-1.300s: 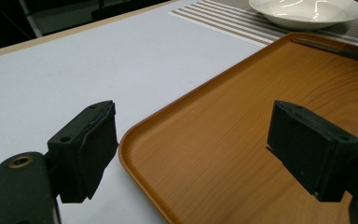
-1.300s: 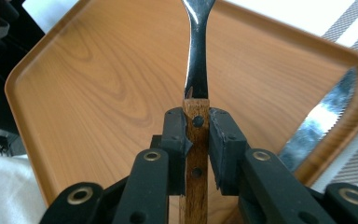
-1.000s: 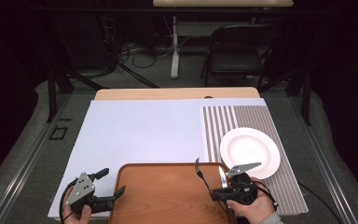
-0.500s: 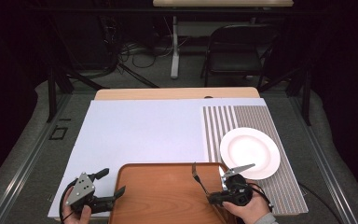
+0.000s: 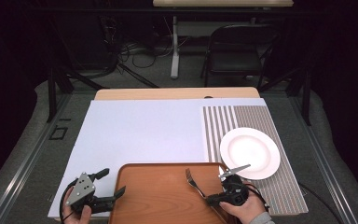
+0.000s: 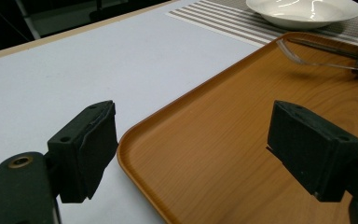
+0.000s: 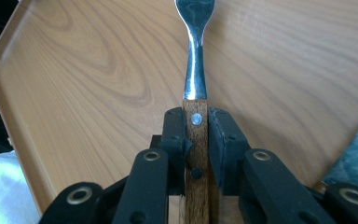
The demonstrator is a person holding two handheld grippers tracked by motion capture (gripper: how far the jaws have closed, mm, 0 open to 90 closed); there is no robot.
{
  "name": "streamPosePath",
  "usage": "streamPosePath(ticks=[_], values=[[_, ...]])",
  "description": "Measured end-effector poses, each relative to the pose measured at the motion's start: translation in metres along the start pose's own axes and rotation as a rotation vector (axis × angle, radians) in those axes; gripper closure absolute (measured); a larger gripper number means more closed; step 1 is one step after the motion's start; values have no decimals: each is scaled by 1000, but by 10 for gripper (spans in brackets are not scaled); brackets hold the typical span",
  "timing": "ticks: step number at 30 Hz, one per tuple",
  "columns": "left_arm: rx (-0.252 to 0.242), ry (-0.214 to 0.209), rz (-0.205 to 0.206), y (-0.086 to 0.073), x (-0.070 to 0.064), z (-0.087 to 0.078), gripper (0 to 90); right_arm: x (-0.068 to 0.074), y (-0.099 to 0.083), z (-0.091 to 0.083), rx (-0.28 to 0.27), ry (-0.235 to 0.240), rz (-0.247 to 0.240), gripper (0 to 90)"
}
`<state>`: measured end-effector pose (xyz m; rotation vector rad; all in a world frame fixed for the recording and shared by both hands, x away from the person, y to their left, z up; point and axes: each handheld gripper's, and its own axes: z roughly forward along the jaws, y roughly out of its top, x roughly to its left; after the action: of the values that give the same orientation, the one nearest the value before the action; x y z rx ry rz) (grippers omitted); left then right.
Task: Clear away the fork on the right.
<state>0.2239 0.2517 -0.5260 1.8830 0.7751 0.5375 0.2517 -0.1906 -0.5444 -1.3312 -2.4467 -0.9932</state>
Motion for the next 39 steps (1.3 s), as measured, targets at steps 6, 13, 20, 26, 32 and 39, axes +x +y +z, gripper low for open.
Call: streamPosePath(ticks=[6, 13, 20, 26, 32, 39], values=[[1, -2, 0, 0, 0, 0, 159, -2, -1, 1, 5, 10, 1, 762], [3, -1, -1, 0, 0, 1, 160, 1, -1, 1, -10, 21, -27, 681], [3, -2, -6, 0, 1, 1, 159, 2, 1, -1, -69, 16, -60, 684], [-1, 2, -8, -1, 1, 2, 159, 5, 3, 0, -77, 15, -113, 784], [2, 0, -9, -1, 1, 1, 159, 9, 6, 2, -107, 13, -181, 900], [-1, 1, -7, -1, 1, 2, 159, 16, 7, 8, -102, 28, -234, 900]])
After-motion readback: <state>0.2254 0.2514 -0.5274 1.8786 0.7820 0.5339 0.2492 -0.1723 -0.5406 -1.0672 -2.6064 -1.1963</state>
